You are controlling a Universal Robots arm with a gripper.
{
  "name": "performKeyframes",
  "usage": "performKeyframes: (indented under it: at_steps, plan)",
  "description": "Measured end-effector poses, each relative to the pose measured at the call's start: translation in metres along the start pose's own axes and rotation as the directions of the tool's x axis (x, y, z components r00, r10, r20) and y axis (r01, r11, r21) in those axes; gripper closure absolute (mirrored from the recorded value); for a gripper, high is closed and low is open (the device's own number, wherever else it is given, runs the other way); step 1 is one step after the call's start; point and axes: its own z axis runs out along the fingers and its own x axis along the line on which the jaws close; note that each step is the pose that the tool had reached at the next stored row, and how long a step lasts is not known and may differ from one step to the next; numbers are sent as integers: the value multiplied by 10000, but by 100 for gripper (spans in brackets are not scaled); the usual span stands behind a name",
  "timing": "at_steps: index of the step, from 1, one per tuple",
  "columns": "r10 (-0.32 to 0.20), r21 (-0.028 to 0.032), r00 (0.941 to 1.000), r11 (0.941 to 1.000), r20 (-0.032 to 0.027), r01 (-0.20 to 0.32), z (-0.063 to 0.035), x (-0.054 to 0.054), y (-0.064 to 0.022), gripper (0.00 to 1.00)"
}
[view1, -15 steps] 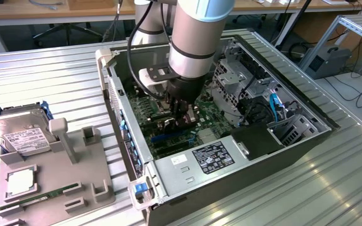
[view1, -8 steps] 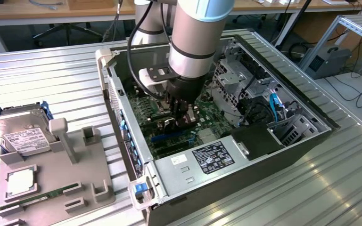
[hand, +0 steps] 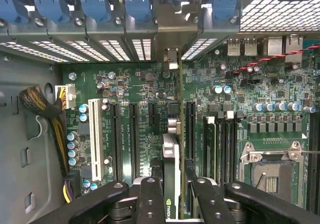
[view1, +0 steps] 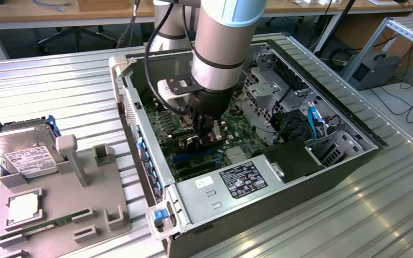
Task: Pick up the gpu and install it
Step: 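Insert the gpu into the slot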
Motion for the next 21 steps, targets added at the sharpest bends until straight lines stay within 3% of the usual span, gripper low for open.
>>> performKeyframes:
  at_steps: [3, 21]
  plan:
    - [-1, -1, 10000, 10000, 49, 1, -9, 8, -1, 73]
    - [192, 5, 9998, 9998, 53, -192, 4, 10, 22, 73]
